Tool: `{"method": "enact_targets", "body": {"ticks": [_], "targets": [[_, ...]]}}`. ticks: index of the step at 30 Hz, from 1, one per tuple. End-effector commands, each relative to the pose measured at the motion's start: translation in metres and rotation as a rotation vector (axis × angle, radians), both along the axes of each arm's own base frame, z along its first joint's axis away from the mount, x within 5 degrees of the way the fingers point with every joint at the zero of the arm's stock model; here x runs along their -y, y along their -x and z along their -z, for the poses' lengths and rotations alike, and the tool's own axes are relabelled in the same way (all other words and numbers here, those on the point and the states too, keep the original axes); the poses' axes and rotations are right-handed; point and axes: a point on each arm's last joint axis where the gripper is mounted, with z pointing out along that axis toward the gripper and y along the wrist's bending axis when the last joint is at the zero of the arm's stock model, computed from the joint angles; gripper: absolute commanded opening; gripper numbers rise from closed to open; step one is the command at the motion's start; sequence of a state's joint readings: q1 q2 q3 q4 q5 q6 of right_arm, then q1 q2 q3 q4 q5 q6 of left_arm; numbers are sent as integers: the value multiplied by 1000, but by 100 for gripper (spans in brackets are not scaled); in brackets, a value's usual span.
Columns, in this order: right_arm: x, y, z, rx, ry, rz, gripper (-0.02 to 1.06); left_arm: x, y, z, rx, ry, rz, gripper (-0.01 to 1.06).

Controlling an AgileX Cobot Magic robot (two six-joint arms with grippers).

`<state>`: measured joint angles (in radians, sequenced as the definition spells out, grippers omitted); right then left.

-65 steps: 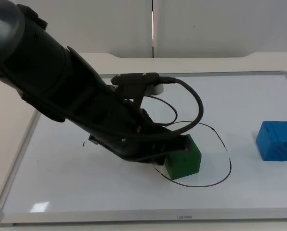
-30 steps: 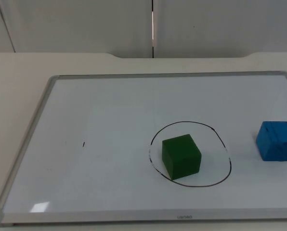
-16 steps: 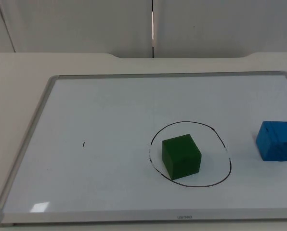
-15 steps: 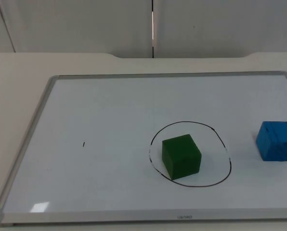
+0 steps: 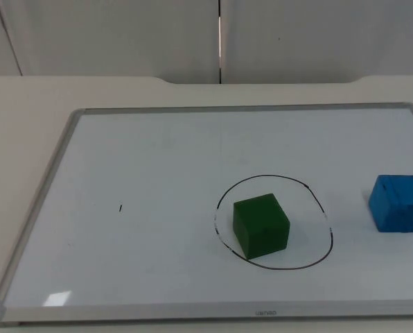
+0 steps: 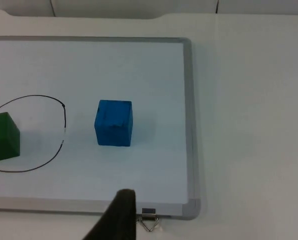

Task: Push the two cubes into the marked area.

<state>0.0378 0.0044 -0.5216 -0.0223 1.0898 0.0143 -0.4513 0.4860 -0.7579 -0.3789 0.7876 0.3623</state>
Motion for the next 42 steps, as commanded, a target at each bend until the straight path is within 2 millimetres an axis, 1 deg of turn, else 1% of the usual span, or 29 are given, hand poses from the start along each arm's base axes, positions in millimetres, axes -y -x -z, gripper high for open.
{"method": "enact_targets", "body": {"ticks": [1, 3, 4, 9, 10, 12, 14, 16, 19, 20, 23, 25, 27, 29, 36, 39, 40, 42], "targets": [[0, 0, 0, 13, -1, 2, 105, -7, 7, 5, -13, -41, -34, 0], [0, 0, 0, 13, -1, 2, 105, -15, 16, 6, -19, -45, -60, 0], [0, 0, 0, 13, -1, 2, 105, -15, 16, 6, -19, -45, -60, 0], [0, 0, 0, 13, -1, 2, 105, -29, 42, 8, -1, -8, -92, 0], [0, 0, 0, 13, -1, 2, 105, -29, 42, 8, -1, -8, -92, 0], [0, 0, 0, 13, 1, 4, 105, -33, 50, 10, 10, 2, -91, 0], [0, 0, 0, 13, 1, 4, 105, -37, 58, 14, 27, 18, -94, 0], [0, 0, 0, 13, 3, 3, 105, -38, 62, 16, 40, 25, -95, 0], [0, 0, 0, 13, 3, 3, 105, -42, 70, 29, 60, 34, -96, 0], [0, 0, 0, 13, 3, 3, 105, -42, 70, 29, 60, 34, -96, 0], [0, 0, 0, 13, 0, 1, 105, -45, 74, 42, 67, 41, -102, 0], [-1, 0, 0, 13, -4, -2, 105, -47, 75, 45, 68, 49, -119, 0], [-1, 0, 0, 13, -4, -2, 105, -51, 76, 55, 35, 45, -170, 0], [-1, 0, 0, 13, -4, -2, 105, -56, 77, 58, 32, 7, -200, 0], [-1, 0, 0, 13, -8, -2, 105, -59, 77, 63, -1, -53, -222, 0], [-1, 0, 0, 13, -8, -2, 105, -58, 74, 71, -29, -70, -221, 0], [-1, 0, 0, 13, -8, -2, 105, -58, 74, 71, -29, -70, -221, 0], [-1, 0, 0, 13, -8, -2, 105, -56, 70, 79, -48, -82, -221, 0]]}}
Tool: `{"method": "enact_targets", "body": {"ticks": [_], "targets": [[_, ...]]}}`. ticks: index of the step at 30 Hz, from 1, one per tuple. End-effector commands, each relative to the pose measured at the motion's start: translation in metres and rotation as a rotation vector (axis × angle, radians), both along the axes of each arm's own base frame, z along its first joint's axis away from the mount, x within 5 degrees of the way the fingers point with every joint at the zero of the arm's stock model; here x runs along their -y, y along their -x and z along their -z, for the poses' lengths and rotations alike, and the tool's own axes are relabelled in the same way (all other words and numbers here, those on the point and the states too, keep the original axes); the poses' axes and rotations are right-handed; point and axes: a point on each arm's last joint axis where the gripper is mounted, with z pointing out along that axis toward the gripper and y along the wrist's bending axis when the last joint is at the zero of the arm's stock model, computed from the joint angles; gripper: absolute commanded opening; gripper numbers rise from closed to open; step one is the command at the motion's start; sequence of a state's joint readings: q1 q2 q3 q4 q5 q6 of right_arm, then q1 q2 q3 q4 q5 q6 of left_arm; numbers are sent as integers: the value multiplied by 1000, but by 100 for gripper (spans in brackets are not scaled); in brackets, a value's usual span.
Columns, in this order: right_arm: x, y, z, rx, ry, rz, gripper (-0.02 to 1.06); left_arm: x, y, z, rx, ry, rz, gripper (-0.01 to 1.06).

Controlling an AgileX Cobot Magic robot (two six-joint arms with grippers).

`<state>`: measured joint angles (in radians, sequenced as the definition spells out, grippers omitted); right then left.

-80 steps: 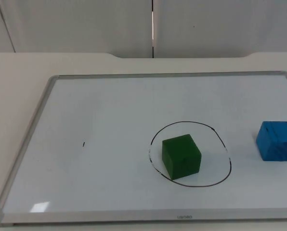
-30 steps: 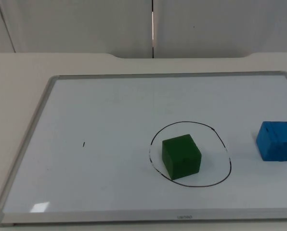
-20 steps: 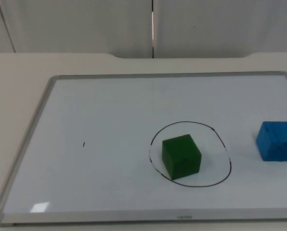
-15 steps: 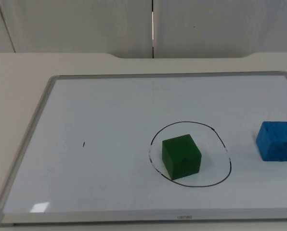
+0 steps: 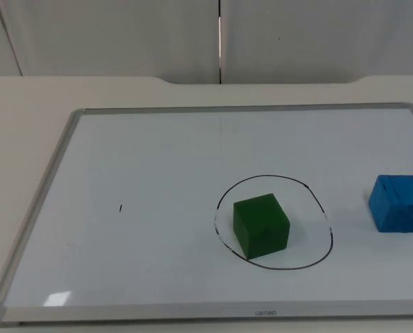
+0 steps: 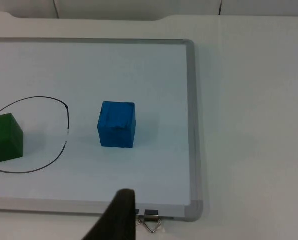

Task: Push the two cubes into the marked area.

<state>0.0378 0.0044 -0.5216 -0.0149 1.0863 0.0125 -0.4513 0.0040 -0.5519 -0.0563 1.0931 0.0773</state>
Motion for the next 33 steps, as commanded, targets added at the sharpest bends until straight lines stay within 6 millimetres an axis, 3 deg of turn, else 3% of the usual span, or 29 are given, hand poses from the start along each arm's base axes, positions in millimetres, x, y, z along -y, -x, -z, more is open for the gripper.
{"method": "enact_targets", "body": {"ticks": [1, 18, 28, 33], "targets": [[0, 0, 1, 10, -4, 3, 105, 2, -4, 10, -24, -9, -10, 0], [-2, -1, -1, 14, -22, -9, 105, 1, -7, 14, -31, -21, -28, 0], [-4, -55, -38, -89, -27, -3, 98, 1, -7, 14, -31, -21, -28, 0], [-5, -103, -47, -187, -43, 11, 87, 1, -7, 14, -31, -20, -29, 0]]}}
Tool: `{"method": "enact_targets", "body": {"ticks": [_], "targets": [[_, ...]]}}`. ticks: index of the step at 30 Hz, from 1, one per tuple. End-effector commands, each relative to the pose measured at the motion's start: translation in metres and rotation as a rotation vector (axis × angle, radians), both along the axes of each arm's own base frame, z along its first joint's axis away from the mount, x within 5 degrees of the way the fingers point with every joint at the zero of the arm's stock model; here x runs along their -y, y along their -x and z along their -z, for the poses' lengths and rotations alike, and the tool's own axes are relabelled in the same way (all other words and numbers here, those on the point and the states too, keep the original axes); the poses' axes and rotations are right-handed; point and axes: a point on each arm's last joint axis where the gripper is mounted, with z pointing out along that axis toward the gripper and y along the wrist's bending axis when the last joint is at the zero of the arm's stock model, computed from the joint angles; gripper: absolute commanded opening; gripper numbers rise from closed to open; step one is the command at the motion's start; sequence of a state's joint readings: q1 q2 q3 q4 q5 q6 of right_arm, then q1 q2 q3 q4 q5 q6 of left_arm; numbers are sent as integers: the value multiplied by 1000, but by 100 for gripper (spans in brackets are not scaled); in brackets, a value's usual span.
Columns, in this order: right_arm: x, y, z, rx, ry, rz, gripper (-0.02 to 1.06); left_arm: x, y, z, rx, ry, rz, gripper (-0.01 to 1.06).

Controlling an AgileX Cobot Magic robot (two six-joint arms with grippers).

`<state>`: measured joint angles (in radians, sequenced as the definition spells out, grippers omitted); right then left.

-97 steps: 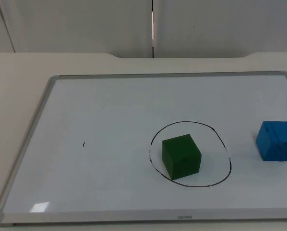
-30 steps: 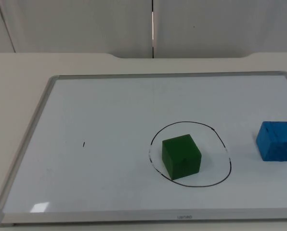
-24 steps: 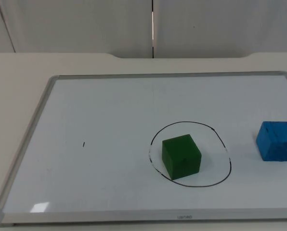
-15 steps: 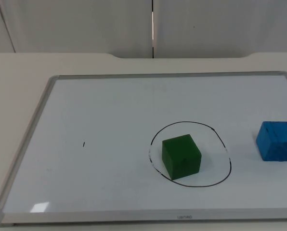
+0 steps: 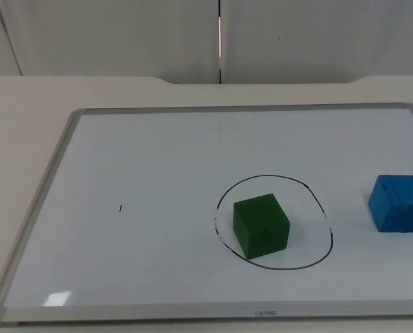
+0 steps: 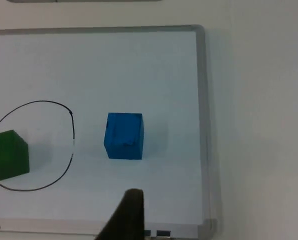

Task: Push the two cubes into the marked area.

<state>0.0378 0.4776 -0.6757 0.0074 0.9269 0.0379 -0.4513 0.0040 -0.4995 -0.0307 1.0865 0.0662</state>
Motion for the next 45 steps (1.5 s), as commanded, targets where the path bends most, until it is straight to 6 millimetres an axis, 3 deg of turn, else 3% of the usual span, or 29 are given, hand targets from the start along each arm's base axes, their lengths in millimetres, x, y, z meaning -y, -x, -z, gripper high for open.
{"method": "enact_targets", "body": {"ticks": [1, 6, 7, 11, 12, 16, 19, 26, 33, 39, 45], "targets": [[-1, -21, -3, -26, -7, 8, 87, 0, 0, 0, 6, 10, -9, 0], [-2, -69, 6, -130, -14, 18, 56, 0, -1, 0, 7, 7, -13, 0], [-2, -69, 6, -130, -14, 18, 56, 0, -1, 0, 7, 7, -13, 0], [-3, -102, 28, -230, -9, 20, 31, -1, -1, 0, 5, 10, -23, 0], [-3, -102, 28, -230, -9, 20, 31, -1, -1, 0, 5, 10, -23, 0], [-4, -136, 58, -333, -5, 21, 6, -1, -1, 0, 5, 10, -23, 0], [-5, -147, 71, -363, -4, 22, 0, -1, -1, 0, 5, 10, -23, 0], [-6, -179, 106, -395, -4, 24, 0, -1, -1, 0, 5, 10, -23, 0], [-6, -198, 141, -452, -1, 26, 0, -1, -1, 0, 5, 10, -23, 0], [-7, -209, 160, -500, 1, 27, 0, -1, -1, 0, 5, 10, -23, 0], [-9, -235, 172, -609, -13, 36, 0, -1, -1, 0, 5, 10, -23, 0]]}}
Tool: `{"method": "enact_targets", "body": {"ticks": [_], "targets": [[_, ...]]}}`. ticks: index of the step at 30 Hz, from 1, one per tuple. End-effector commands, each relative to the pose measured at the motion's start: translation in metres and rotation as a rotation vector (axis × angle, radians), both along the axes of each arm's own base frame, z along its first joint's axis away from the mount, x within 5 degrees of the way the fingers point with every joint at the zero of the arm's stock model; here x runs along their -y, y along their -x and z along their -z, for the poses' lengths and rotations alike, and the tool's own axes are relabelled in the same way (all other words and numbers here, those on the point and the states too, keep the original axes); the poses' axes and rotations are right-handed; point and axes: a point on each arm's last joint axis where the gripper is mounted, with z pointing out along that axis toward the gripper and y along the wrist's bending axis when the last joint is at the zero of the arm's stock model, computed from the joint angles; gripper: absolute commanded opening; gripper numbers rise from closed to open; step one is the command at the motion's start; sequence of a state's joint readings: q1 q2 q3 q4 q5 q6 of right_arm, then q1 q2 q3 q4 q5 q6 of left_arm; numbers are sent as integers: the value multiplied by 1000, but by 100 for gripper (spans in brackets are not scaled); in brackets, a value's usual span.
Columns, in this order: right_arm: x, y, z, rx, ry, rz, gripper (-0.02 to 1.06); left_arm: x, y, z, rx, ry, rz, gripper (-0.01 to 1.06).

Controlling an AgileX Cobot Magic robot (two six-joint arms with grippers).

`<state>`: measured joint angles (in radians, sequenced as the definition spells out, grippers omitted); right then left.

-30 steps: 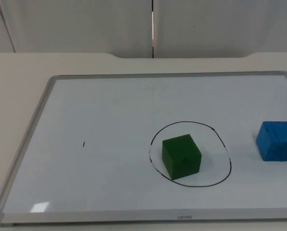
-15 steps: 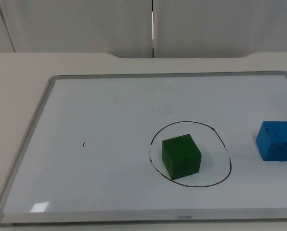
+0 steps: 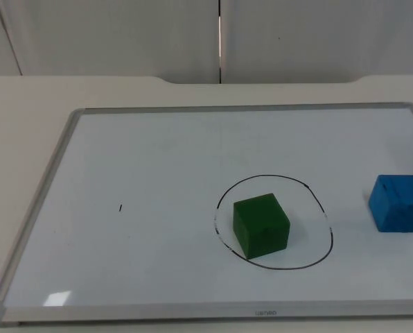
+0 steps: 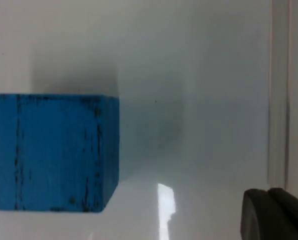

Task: Push the two cubes into the marked area.

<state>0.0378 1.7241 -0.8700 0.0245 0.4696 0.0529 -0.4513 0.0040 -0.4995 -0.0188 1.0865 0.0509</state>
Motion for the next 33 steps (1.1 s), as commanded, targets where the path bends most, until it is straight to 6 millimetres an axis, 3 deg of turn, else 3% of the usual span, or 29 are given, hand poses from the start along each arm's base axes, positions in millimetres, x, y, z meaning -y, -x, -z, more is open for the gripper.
{"method": "enact_targets", "body": {"ticks": [1, 8, 21, 26, 33], "targets": [[0, -8, 2, -32, -7, 13, 0, 0, 0, 0, 7, 7, -9, 0], [0, -24, 12, -43, -10, 18, 0, 0, 0, 0, 8, 6, -10, 0], [-5, -27, 16, -27, -77, 69, 0, 0, 0, 0, 8, 6, -10, 0], [-20, -31, 29, -17, -70, 24, 0, 0, 0, 0, 8, 6, -10, 0], [-31, -34, 31, 24, -73, 0, 0, 0, 0, 0, 8, 6, -10, 0]]}}
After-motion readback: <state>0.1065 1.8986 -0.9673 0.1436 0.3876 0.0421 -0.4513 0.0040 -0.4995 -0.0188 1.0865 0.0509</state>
